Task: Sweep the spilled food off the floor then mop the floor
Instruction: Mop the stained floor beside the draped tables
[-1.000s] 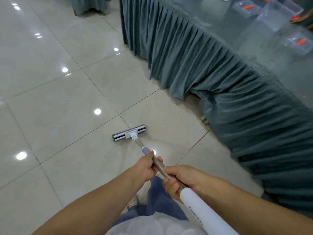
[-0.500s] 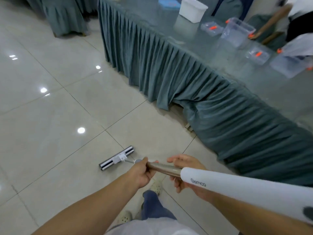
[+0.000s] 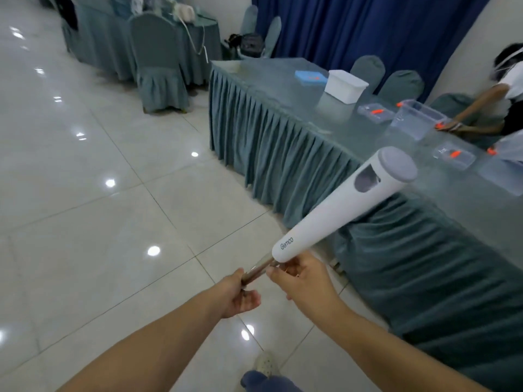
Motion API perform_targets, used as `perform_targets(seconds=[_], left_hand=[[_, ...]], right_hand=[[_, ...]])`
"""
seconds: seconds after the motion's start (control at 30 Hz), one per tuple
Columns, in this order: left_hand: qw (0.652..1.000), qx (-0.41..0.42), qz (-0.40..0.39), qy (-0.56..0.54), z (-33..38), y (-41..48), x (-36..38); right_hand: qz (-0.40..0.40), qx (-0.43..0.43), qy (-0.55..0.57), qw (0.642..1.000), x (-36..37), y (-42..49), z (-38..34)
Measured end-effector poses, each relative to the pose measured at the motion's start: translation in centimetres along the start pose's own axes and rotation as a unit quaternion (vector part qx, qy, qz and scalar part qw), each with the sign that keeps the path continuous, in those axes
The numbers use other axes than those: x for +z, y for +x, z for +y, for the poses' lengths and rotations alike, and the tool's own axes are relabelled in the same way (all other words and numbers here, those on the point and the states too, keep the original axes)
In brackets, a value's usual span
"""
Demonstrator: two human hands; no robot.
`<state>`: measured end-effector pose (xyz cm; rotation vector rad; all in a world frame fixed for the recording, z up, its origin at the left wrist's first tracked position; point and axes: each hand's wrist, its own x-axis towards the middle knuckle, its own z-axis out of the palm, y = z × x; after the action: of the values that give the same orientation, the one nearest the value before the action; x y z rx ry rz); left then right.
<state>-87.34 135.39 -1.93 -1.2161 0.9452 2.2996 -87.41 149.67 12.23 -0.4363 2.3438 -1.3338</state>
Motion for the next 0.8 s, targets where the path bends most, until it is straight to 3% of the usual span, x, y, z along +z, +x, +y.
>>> perform_targets(seconds=[0.13,0.3,0.43,0.57,0.63,0.7,0.8], left_hand=[[0.999,0.014,0.003,0.050,2.5,0.5,-0.8],[0.980,0.079,0.084,0.160,6.3,1.2,-1.5],[0.869,0.218,0.222,0.385,9.9,2.0,-2.0],[0.807,0.246,0.278,0.459,12.9,2.8,-1.1],[0.798,0.265,0.304,0.447,13.7,3.4,-1.1],[0.818,0.275,0.329,0.384,14.2,3.7,-1.2],[0.836,0.271,0.369,0.304,14.7,4.0,-2.2]], right_hand=[[-0.028,-0.053,-0.012,0.998,0.3,4.7,-1.7],[-0.051,-0.158,-0.048,0.985,0.9,12.6,-3.2],[-0.098,-0.224,-0.050,0.968,1.8,18.4,-4.6],[-0.129,-0.283,-0.087,0.946,2.9,23.5,-6.5],[-0.154,-0.326,-0.162,0.918,3.6,25.6,-7.3],[-0.189,-0.362,-0.228,0.884,4.7,27.1,-7.9],[-0.241,-0.385,-0.223,0.862,7.1,28.5,-9.1]])
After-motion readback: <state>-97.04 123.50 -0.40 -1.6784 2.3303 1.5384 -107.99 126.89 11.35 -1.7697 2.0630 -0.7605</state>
